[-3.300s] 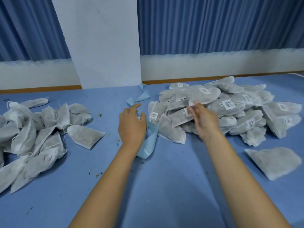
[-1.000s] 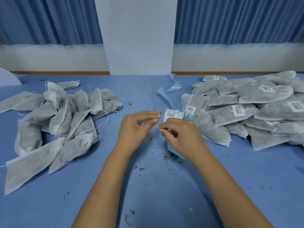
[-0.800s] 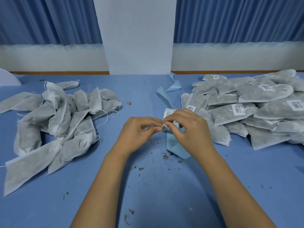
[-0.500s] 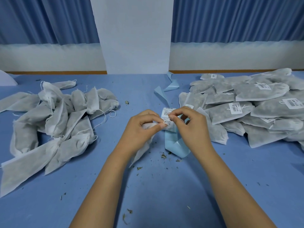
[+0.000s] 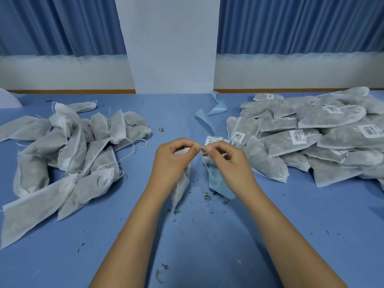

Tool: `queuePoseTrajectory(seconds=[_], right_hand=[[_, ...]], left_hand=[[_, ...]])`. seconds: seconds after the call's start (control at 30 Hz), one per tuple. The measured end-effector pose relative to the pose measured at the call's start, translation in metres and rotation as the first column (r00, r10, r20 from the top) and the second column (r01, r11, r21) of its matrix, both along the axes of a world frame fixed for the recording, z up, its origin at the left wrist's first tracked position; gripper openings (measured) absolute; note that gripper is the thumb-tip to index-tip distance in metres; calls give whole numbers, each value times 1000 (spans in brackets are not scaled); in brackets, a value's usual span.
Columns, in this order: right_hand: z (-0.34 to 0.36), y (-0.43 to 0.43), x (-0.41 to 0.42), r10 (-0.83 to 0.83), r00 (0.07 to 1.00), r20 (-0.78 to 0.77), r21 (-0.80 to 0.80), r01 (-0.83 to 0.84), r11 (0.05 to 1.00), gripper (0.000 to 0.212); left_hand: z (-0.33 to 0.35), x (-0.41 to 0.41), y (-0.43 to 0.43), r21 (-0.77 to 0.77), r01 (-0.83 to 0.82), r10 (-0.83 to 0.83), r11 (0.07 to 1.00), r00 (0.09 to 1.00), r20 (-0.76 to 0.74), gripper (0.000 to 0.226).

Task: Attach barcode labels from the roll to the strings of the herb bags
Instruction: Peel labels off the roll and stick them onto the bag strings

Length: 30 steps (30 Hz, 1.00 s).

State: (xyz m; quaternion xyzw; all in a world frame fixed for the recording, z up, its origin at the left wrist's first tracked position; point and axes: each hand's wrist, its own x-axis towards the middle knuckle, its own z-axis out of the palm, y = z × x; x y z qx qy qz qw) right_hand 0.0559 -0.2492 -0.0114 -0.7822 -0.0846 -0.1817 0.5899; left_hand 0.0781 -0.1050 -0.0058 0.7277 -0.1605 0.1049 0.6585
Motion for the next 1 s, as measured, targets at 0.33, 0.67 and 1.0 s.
queuePoseTrajectory(seconds=[0.33, 0.67, 1.0], right_hand=[[1, 1, -1, -72, 978, 196, -160, 104, 982, 10], [4, 0, -4, -131, 960, 247, -76, 154, 985, 10], [12, -23, 4, -239, 967, 87, 191, 219, 957, 27]], left_hand=[[4, -7, -5, -187, 168, -207, 968, 954, -215, 32], [2, -7, -10, -153, 37, -68, 988, 977, -201, 29], [5, -2, 1, 21, -1, 2, 1000, 998, -69, 14]])
